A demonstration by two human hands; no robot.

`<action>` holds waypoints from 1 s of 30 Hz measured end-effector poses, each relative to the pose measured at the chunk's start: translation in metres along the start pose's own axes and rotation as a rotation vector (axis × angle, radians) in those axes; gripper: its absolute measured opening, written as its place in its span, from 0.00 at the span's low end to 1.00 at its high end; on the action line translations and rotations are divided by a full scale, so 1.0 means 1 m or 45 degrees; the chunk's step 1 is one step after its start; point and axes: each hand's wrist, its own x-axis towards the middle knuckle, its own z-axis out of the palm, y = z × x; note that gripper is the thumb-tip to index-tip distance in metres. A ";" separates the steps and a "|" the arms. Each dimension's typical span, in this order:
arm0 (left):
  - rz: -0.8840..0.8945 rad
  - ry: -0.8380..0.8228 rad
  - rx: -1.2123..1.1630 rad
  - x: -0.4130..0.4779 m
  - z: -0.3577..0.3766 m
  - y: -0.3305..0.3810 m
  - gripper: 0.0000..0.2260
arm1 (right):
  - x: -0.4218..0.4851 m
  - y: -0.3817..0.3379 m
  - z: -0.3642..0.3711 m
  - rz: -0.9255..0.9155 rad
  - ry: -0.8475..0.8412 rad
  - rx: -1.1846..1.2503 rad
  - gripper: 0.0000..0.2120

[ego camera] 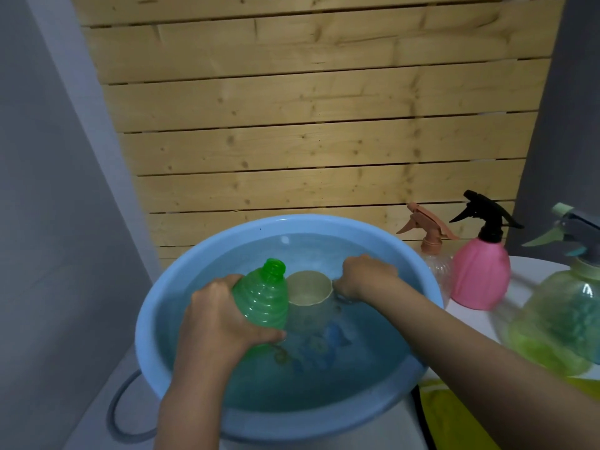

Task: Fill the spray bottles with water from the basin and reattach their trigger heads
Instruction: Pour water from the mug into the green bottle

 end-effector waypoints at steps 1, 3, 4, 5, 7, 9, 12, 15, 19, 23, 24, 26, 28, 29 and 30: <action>0.010 0.002 -0.004 0.000 0.000 0.000 0.30 | -0.004 -0.001 -0.003 -0.008 0.033 -0.031 0.07; 0.028 0.006 -0.019 -0.001 -0.001 0.000 0.30 | -0.011 -0.002 -0.007 -0.021 0.092 -0.075 0.11; 0.032 0.010 -0.029 -0.002 -0.002 0.000 0.30 | -0.015 -0.001 -0.009 -0.032 0.128 -0.093 0.12; 0.033 0.014 -0.040 -0.002 -0.003 0.001 0.29 | -0.019 0.000 -0.012 -0.048 0.173 -0.116 0.13; 0.034 0.031 -0.057 -0.003 -0.004 0.001 0.29 | -0.029 0.003 -0.016 -0.089 0.262 -0.138 0.14; 0.032 0.054 -0.067 -0.004 -0.005 0.001 0.28 | -0.038 0.008 -0.019 -0.148 0.320 -0.088 0.12; 0.030 0.094 -0.075 -0.007 -0.006 0.003 0.28 | -0.051 0.018 -0.017 -0.283 0.380 0.053 0.07; 0.022 0.116 -0.063 -0.010 -0.007 0.005 0.29 | -0.063 0.026 -0.015 -0.391 0.423 0.144 0.05; 0.022 0.151 -0.082 -0.015 -0.007 0.011 0.29 | -0.076 0.040 -0.018 -0.407 0.518 0.136 0.03; 0.026 0.154 -0.112 -0.019 -0.005 0.019 0.28 | -0.084 0.052 -0.018 -0.475 0.424 0.200 0.04; 0.026 0.155 -0.117 -0.019 -0.004 0.020 0.28 | -0.085 0.054 -0.016 -0.513 0.424 0.236 0.05; 0.034 0.160 -0.126 -0.019 -0.003 0.021 0.29 | -0.086 0.060 -0.012 -0.579 0.472 0.365 0.06; 0.039 0.156 -0.140 -0.020 -0.002 0.022 0.30 | -0.090 0.067 -0.009 -0.635 0.535 0.522 0.07; 0.041 0.154 -0.146 -0.021 -0.002 0.024 0.31 | -0.092 0.070 -0.009 -0.653 0.551 0.592 0.07; 0.047 0.154 -0.149 -0.022 -0.001 0.027 0.32 | -0.095 0.075 -0.009 -0.662 0.570 0.658 0.08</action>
